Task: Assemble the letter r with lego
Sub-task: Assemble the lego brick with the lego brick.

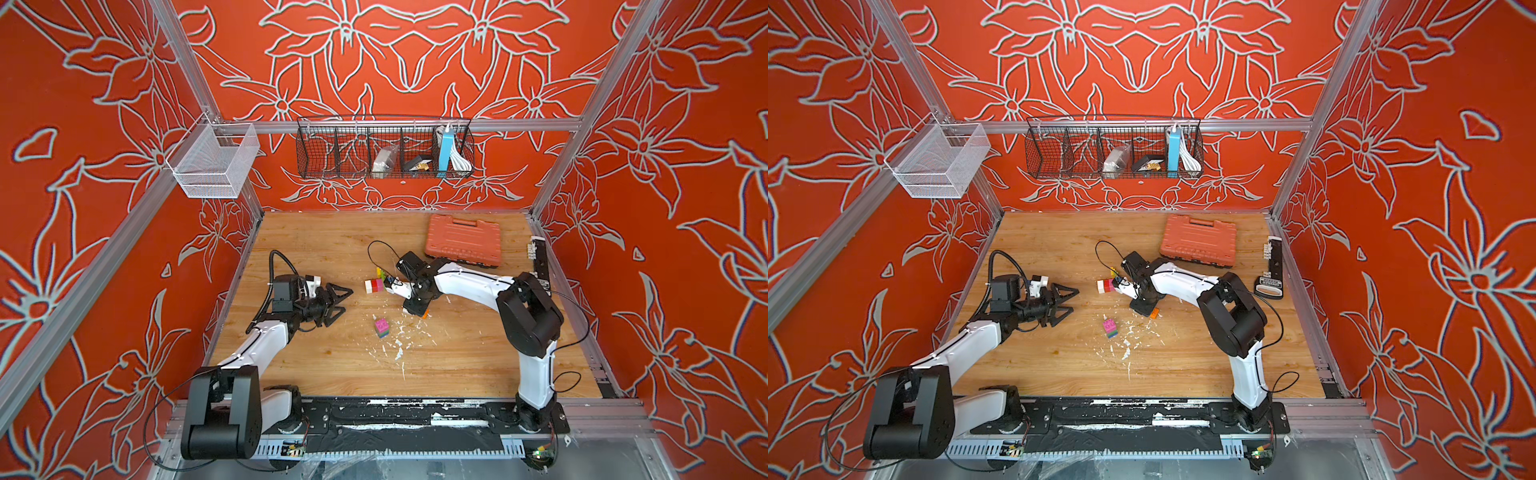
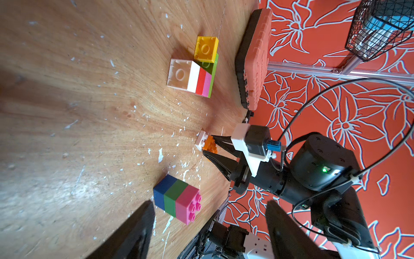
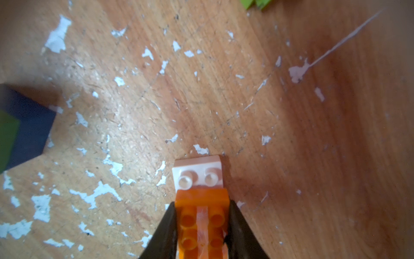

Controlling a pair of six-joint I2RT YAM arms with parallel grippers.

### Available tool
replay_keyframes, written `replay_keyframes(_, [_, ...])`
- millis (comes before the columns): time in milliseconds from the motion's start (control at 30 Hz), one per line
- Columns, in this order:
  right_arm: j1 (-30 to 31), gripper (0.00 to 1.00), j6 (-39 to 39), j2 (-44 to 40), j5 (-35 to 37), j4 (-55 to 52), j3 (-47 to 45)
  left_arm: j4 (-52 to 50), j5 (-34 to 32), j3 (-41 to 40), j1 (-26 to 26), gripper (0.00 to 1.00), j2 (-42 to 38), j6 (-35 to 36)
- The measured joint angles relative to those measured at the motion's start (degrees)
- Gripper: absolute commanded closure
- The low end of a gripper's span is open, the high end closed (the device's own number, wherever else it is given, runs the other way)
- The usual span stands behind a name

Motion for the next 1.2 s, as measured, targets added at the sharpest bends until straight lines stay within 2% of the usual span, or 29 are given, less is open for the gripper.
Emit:
replay_keyframes(233, [1.95,1.00,5.86,-1.46,-0.94,0.09,-2.23,-1.09,-0.90,0.11,-1.18,0.21,-0.04,0.55])
replay_keyframes(500, [2.86,1.00,5.97,-1.55,-1.29,-1.64,-2.27,-3.48,-3.93,1.40,-5.64,0.21,-0.96,1.62])
replay_keyframes(667, [2.86,1.00,6.29,-1.16,-1.66,-1.57,-2.10,-3.96,-4.92,1.40,-6.23,0.20,-1.25,1.68])
replay_keyframes(800, [3.06,1.00,7.80,-0.90,-1.77,-1.68,-1.79,-5.77,-6.01,1.46,-6.23,0.19,-3.06,1.99])
replay_keyframes(967, [3.34,0.98,11.63,-1.11,-0.85,-1.53,-1.75,-13.20,-9.81,3.45,-6.34,0.14,-8.76,4.00])
replay_keyframes(1067, [3.34,0.71,14.97,-1.33,0.02,-1.18,-1.88,-18.73,-13.99,5.60,-7.21,0.10,-14.49,5.88])
replay_keyframes(1133, [3.45,0.46,17.75,-1.64,0.04,-0.66,-2.16,-21.75,-16.68,6.99,-9.11,0.07,-17.66,6.93])
replay_keyframes(1200, [3.56,0.32,19.54,-1.73,0.00,-0.17,-2.47,-23.78,-18.82,7.89,-11.52,0.05,-19.15,7.41])
